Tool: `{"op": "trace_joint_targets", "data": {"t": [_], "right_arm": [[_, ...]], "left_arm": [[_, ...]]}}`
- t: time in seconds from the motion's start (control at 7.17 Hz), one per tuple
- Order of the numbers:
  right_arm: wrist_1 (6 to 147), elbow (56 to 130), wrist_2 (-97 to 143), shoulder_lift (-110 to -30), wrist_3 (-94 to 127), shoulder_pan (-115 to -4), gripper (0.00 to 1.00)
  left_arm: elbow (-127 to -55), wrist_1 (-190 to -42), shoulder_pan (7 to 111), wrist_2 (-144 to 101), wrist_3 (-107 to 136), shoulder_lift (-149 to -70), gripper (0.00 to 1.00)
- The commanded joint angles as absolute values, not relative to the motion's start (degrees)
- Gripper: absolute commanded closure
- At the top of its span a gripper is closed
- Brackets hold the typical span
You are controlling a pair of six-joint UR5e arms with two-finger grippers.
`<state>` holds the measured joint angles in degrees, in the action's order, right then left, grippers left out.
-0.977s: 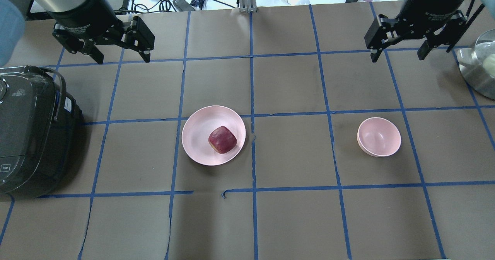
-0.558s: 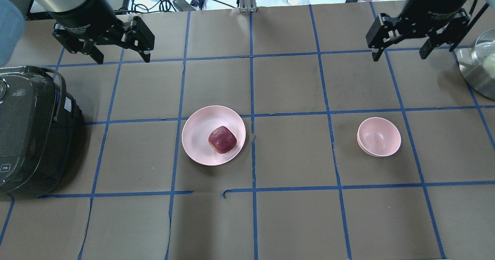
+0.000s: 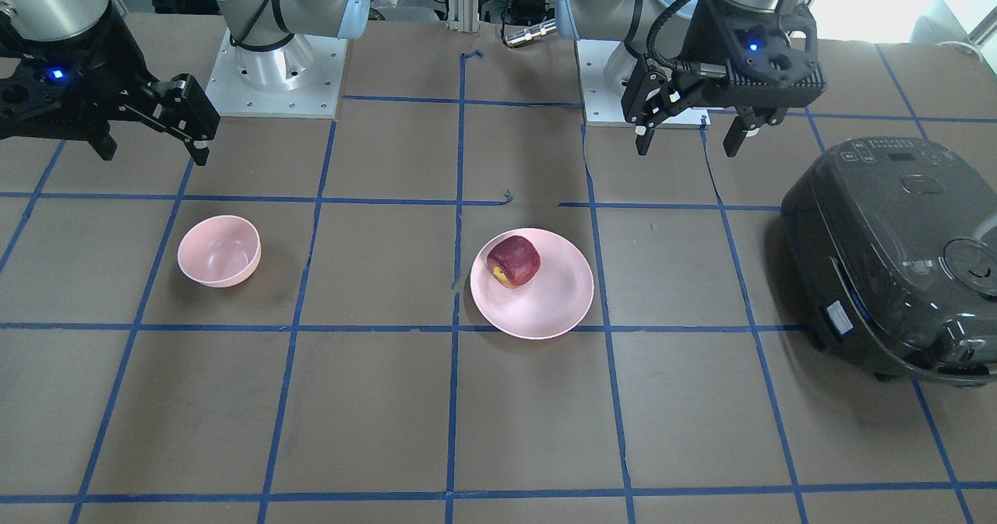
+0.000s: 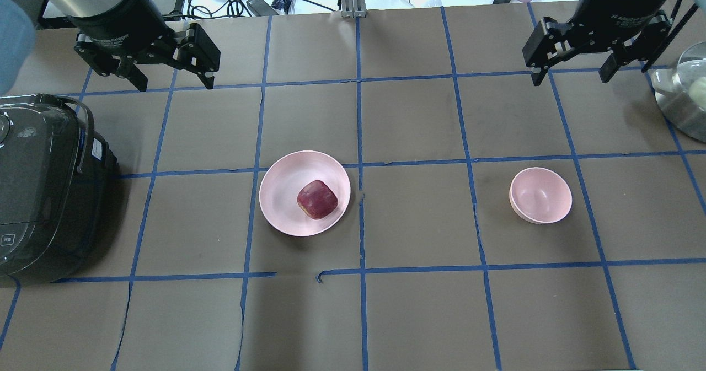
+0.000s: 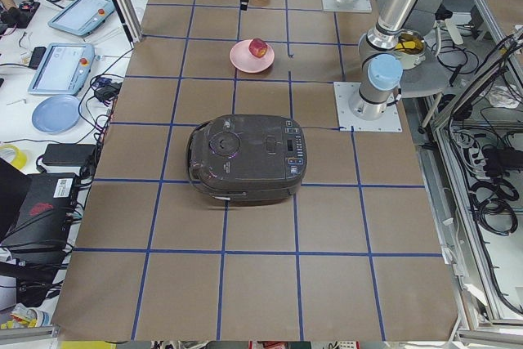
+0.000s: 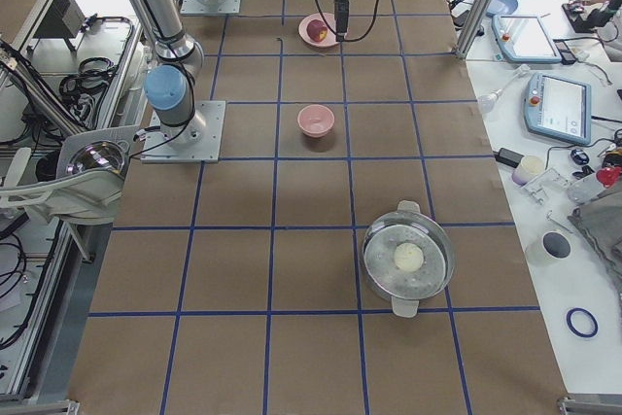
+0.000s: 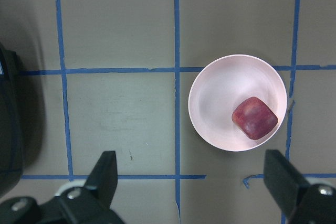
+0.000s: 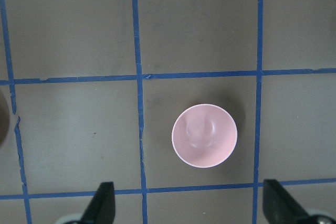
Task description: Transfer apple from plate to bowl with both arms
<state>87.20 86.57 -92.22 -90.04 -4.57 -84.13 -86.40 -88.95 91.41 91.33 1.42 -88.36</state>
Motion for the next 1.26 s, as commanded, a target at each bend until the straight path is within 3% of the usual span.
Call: {"op": "trace_joint_targets", "data": {"t": [0.0, 1.12], "right_arm": [[87.36, 86.66, -92.20, -90.00, -4.57, -84.11, 0.00], [87.45, 86.75, -92.64, -89.91, -4.57, -84.11, 0.00]], "left_arm": [[-86.40, -88.95, 91.32, 91.49, 1.58, -88.33, 0.00], [-85.69, -88.77, 90.88, 91.76, 2.02, -88.51, 0.00]]}}
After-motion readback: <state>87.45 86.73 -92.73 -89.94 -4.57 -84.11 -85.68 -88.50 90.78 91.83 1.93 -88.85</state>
